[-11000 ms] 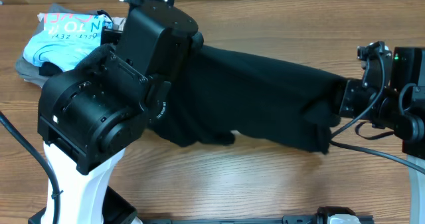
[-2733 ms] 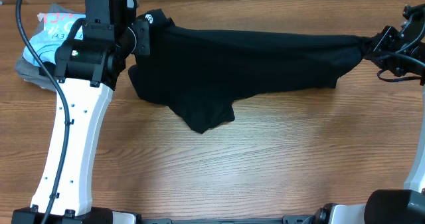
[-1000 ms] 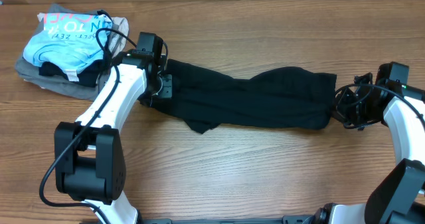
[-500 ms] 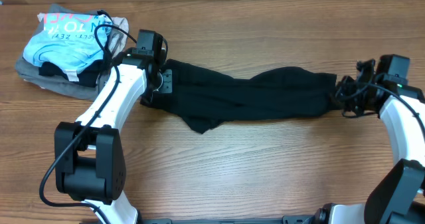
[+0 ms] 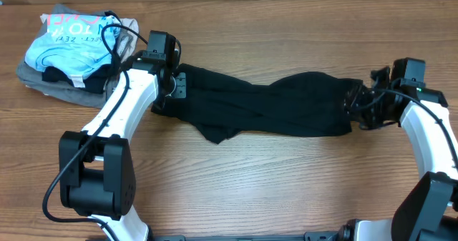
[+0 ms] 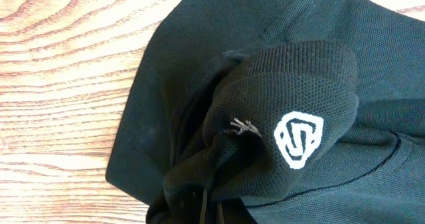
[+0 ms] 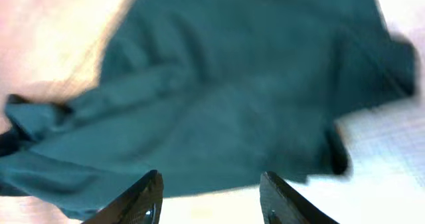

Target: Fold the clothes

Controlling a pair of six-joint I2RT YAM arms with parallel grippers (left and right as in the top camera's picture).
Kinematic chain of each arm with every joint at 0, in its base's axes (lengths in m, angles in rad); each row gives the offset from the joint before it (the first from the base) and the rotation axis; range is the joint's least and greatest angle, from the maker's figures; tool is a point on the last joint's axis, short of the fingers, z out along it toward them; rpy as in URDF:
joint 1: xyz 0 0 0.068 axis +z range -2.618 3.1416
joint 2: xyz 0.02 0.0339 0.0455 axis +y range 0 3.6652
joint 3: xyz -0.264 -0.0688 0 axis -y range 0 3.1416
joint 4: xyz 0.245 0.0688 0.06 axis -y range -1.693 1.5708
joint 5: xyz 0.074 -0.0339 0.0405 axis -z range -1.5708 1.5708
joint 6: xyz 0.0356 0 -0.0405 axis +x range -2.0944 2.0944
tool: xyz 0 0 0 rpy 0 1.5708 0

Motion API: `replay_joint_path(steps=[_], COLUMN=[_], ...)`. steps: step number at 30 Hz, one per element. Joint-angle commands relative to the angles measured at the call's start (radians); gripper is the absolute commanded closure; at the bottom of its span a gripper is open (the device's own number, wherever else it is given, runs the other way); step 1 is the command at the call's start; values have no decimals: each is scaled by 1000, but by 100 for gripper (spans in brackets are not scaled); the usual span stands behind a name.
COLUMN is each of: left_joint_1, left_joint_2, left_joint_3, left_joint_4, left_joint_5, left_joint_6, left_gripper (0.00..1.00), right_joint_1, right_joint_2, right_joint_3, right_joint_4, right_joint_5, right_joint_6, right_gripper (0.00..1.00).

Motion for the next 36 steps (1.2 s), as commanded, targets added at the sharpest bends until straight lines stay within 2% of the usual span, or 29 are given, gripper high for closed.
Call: replay_joint_path(steps=[1,11,24,26,29,31,36], left_joint_1=[-7,-7,-10,-11,-11,-10,-10], left_joint_2=[10,10,11,11,11,11,11], left_joint_3=[-10,-10,-10,-10,-10,-10,-10], left_joint_4=[1,1,0,0,0,1,1], left_joint_5=[-14,-14,-14,-14,-16,-19,-22], left_joint_6=[-18,-18,-18,-18,-18,-18,-18], left_gripper=[96,96,96,96,96,96,96], right_joint_1=[7,24,24,24,24,24,25], right_joint_2=[0,1,8,14,32,49,71], right_joint_3=[-24,-224,-270,-270,-270,-270,-270], right_joint_4=[-3,170,301,309,312,314,316], right_joint_5=[71,92,126,126,124,117,109], right_joint_6=[8,87,113,113,113,113,112], right_gripper=[48,50,54,58,71,75,76])
